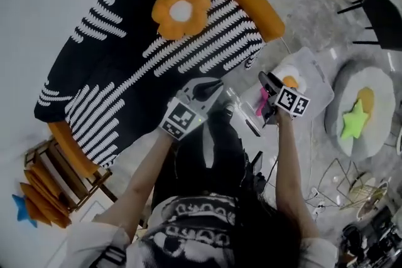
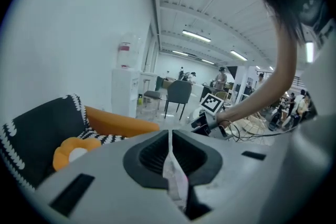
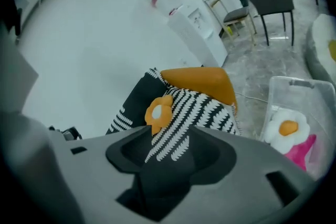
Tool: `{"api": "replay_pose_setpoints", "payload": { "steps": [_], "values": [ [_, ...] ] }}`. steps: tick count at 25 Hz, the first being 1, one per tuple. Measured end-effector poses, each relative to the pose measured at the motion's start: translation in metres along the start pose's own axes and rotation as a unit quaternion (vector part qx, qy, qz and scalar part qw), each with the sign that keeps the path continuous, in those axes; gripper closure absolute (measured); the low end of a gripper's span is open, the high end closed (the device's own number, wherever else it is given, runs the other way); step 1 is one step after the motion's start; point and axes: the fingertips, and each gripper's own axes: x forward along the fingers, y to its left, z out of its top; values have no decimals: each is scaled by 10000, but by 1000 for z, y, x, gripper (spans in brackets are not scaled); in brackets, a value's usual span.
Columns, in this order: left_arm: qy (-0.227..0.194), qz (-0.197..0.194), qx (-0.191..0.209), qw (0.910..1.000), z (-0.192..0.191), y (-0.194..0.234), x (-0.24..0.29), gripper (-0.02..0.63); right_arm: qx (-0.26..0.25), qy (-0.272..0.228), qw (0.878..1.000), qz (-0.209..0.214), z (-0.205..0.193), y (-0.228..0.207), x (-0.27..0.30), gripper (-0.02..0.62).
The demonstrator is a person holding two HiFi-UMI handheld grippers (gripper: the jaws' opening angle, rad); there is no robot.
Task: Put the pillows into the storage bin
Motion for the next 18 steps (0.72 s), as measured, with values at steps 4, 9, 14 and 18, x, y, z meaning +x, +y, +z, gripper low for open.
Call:
{"api": "replay_pose_setpoints", "payload": {
  "steps": [4,9,14,18],
  "values": [
    [43,276,-348,9990,-21,69,-22,585,-348,504,9979,229,13,50,89,377],
    [245,444,-578,9970,-61,157,-47,584,-668,1156,9904,362,4,100,204,377],
    [373,778,-876,9924,-101,238,-67,584,-853,1795,9799,194,-22,112,302,366],
    [419,1056,-1092,9875,-139,297,-77,584,-452,1862,9810,-316,-32,80,363,346]
  ]
}}
